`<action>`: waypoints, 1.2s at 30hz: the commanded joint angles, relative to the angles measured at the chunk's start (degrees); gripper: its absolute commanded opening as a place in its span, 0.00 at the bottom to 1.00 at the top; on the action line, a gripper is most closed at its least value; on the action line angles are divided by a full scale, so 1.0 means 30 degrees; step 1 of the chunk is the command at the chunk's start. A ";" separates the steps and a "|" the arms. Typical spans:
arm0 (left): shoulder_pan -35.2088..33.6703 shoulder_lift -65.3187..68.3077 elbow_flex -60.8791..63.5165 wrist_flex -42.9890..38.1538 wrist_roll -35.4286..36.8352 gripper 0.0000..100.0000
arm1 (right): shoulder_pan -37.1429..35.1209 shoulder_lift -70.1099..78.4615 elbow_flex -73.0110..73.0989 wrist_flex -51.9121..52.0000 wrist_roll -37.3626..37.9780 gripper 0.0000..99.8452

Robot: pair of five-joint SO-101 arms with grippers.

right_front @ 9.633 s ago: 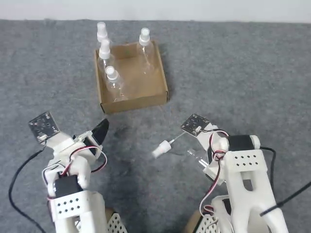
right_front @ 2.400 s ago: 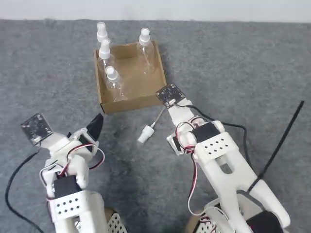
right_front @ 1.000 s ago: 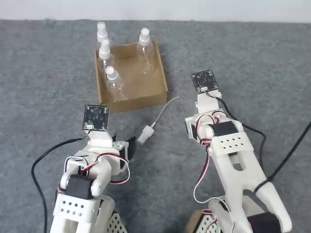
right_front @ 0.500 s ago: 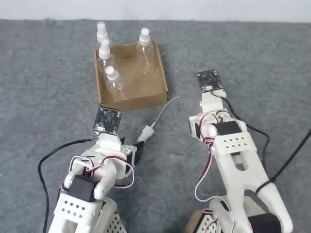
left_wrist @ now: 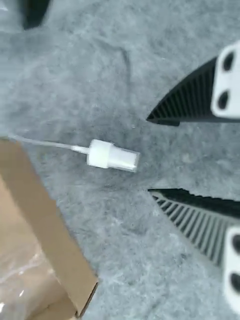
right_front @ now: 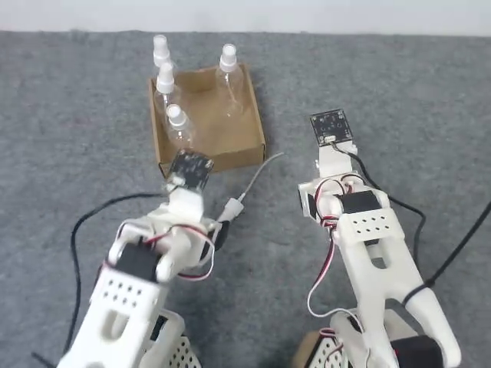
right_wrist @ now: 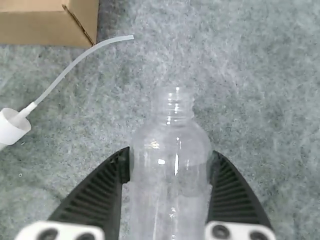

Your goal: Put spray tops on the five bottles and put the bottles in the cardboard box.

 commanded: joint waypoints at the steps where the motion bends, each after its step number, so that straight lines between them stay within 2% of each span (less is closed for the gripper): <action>1: -0.0029 0.3136 -0.2359 0.0147 -0.0615 0.24 | 0.0278 -0.0952 -0.0264 -0.0425 -0.0205 0.12; 14: 0.0147 0.8821 -0.5758 0.0000 -0.0762 0.25 | 0.1099 -0.0982 -0.0381 -0.0454 -0.0938 0.12; 19: 0.0147 1.0491 -0.7018 0.0000 -0.1934 0.25 | 0.1099 -0.0982 -0.0381 -0.0454 -0.0967 0.12; 27: 0.0147 1.4593 -0.9245 0.0117 -0.2081 0.25 | 0.1128 -0.0982 -0.0381 -0.0454 -0.0967 0.12; 36: 0.1026 1.7553 -1.1033 -0.0029 -0.2081 0.19 | 0.1128 -0.0982 -0.0381 -0.0454 -0.0908 0.12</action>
